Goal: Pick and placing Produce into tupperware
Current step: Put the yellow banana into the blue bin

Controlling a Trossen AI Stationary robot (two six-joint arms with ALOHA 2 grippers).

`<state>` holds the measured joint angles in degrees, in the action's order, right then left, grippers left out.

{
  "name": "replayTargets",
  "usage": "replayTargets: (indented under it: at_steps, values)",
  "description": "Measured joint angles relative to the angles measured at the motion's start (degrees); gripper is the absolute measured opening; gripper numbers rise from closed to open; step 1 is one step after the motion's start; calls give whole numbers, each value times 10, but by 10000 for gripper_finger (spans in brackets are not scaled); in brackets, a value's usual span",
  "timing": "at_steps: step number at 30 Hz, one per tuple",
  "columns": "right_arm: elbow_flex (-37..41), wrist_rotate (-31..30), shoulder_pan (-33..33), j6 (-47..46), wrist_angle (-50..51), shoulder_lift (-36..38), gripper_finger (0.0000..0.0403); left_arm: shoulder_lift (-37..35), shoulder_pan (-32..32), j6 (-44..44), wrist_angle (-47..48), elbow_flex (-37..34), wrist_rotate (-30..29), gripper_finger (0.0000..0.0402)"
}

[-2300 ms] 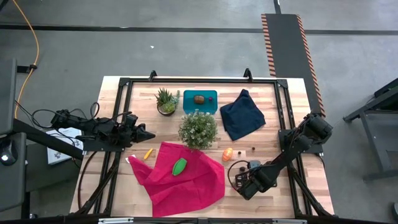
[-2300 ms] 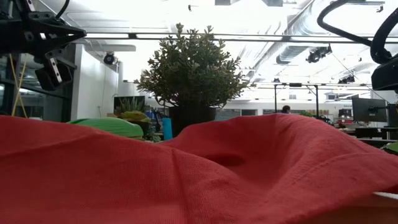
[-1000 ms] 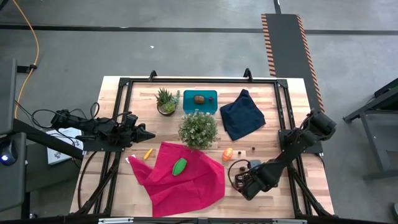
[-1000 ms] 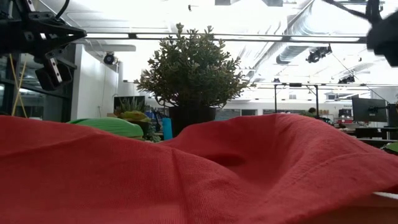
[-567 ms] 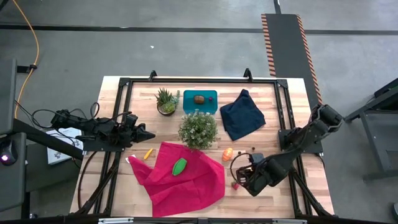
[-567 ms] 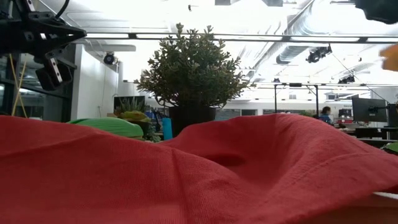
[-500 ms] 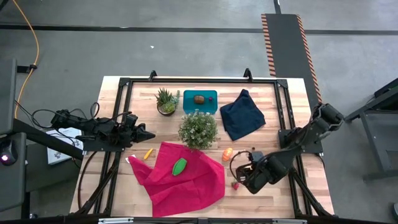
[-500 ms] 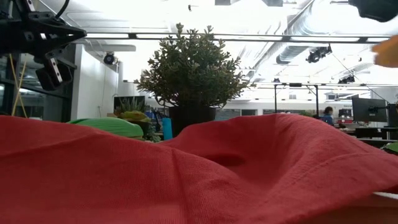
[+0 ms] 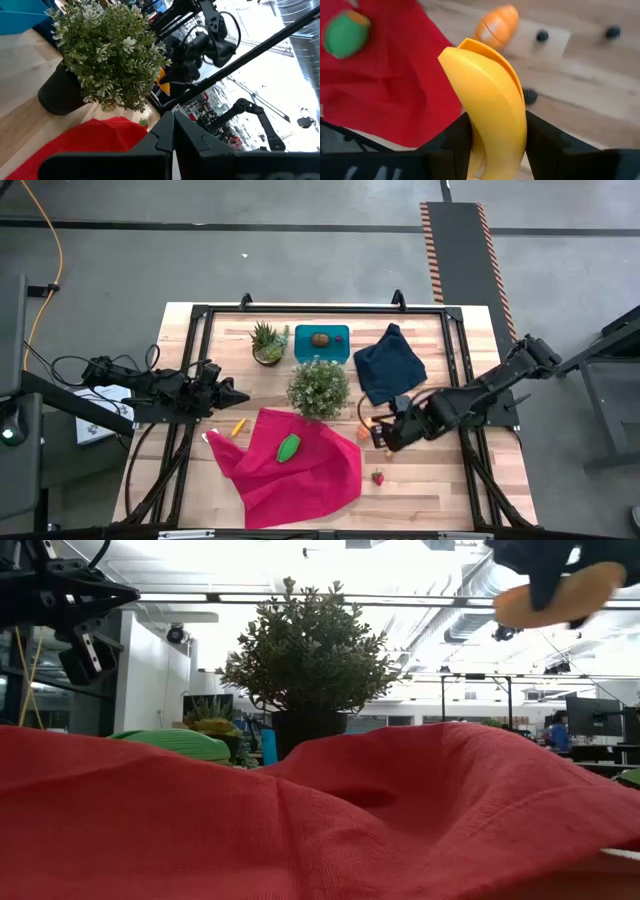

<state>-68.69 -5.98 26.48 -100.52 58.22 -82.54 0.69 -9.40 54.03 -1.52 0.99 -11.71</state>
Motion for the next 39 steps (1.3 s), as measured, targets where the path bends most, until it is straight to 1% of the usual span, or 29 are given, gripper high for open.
replayTargets:
  at_steps: [9, 17, 22, 29, 39]
  values:
    - [0, -1, -90, 142, -2, 36, 138, 0, 0, 0, -1, 0, -12, 1]
    - [0, 8, -186, 275, -5, 59, 138, 0, 0, 12, -4, 0, -31, 1]
    - [0, 34, -251, 358, -15, 66, 138, 0, 0, 18, -6, 0, -51, 1]
    - [0, 88, -344, 475, -43, 66, 138, 0, 0, 18, -11, 0, -97, 1]
    - [0, 156, -477, 618, -106, 66, 138, 0, 0, 20, -14, 0, -148, 1]
